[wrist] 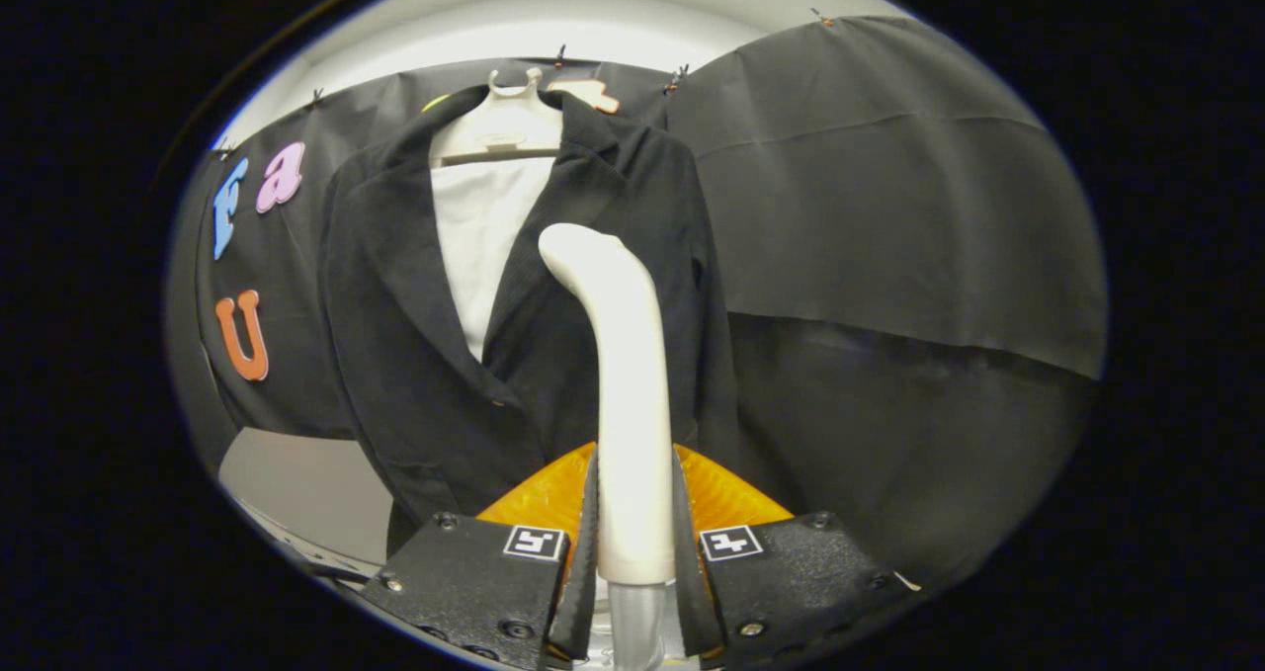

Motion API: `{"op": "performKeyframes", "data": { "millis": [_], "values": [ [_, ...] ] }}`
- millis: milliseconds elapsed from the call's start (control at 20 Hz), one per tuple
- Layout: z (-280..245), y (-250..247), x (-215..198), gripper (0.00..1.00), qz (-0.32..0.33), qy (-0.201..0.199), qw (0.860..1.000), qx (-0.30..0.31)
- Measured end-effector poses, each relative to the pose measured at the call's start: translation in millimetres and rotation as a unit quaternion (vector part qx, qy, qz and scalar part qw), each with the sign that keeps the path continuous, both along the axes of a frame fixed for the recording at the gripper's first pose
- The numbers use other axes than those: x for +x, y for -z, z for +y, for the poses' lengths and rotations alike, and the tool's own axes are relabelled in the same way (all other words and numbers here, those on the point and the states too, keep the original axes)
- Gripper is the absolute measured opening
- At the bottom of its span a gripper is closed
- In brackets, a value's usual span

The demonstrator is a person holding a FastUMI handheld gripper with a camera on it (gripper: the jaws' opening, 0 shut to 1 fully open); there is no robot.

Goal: Iron the clothes twice with a garment steamer, once on the left side and once on the right side.

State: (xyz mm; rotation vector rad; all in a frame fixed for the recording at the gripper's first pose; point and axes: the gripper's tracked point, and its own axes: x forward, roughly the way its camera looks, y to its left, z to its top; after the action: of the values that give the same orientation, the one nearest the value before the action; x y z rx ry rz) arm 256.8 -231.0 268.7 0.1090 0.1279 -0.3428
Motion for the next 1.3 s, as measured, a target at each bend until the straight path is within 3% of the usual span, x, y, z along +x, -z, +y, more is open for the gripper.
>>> {"op": "performKeyframes", "data": {
  "millis": [1300],
  "values": [
    [21, 136, -5, 0.37, 0.109, -0.010, 0.994, 0.003]
  ]
}}
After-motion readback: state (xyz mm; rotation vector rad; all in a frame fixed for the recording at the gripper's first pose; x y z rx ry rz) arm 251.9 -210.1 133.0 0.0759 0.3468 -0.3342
